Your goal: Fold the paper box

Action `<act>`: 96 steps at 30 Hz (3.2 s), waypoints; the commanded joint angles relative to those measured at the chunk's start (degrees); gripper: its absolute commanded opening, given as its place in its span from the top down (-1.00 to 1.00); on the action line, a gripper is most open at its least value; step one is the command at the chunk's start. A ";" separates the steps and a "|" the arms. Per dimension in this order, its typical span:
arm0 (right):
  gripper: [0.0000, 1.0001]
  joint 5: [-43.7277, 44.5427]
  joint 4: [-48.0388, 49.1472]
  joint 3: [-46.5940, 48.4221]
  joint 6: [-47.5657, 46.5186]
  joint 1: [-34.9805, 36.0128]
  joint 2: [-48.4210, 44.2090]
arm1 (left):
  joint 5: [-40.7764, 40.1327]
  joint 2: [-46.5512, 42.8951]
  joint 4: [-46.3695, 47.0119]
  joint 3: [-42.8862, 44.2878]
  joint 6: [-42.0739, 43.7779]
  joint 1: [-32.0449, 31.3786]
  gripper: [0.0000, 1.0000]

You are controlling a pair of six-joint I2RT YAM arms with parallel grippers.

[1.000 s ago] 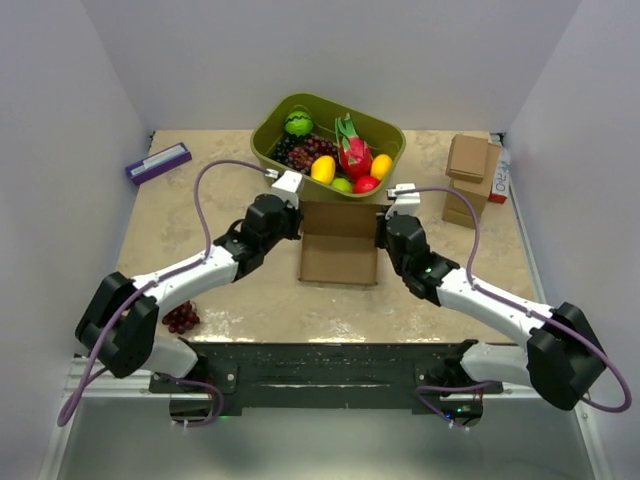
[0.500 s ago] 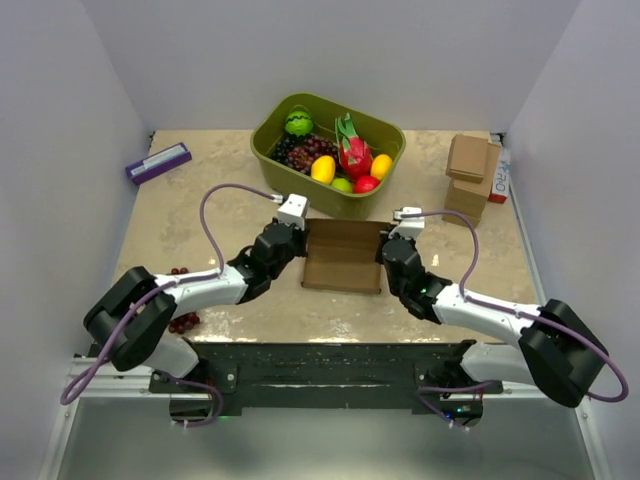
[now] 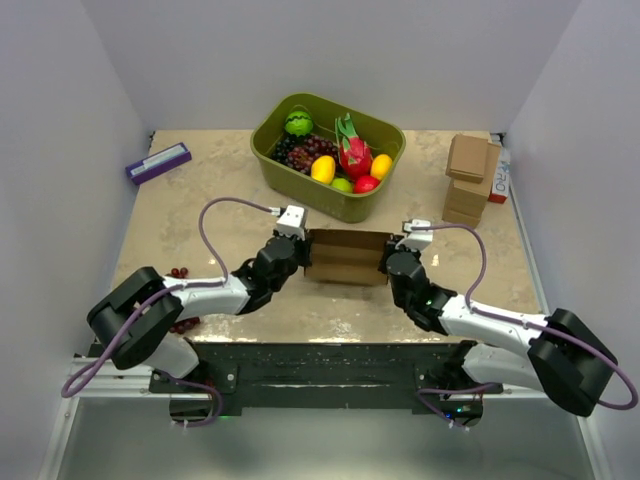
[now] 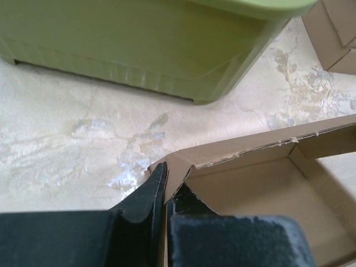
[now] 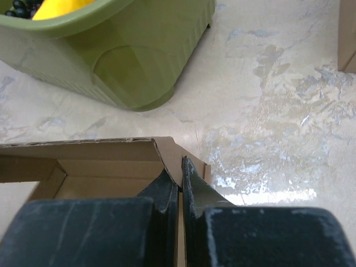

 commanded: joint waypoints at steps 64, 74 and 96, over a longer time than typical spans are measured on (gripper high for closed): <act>-0.10 -32.78 -24.73 2.49 18.72 4.23 -20.36 | -22.00 0.56 7.62 -15.74 2.99 -19.88 0.78; -0.08 -31.55 -19.64 -6.92 25.06 4.23 -19.58 | -12.94 -13.42 -8.63 -18.99 -5.89 -20.41 -0.34; -0.14 -24.26 -21.04 -9.65 26.46 4.32 -15.27 | 16.57 -23.13 -19.82 -5.82 -5.55 -1.35 -0.39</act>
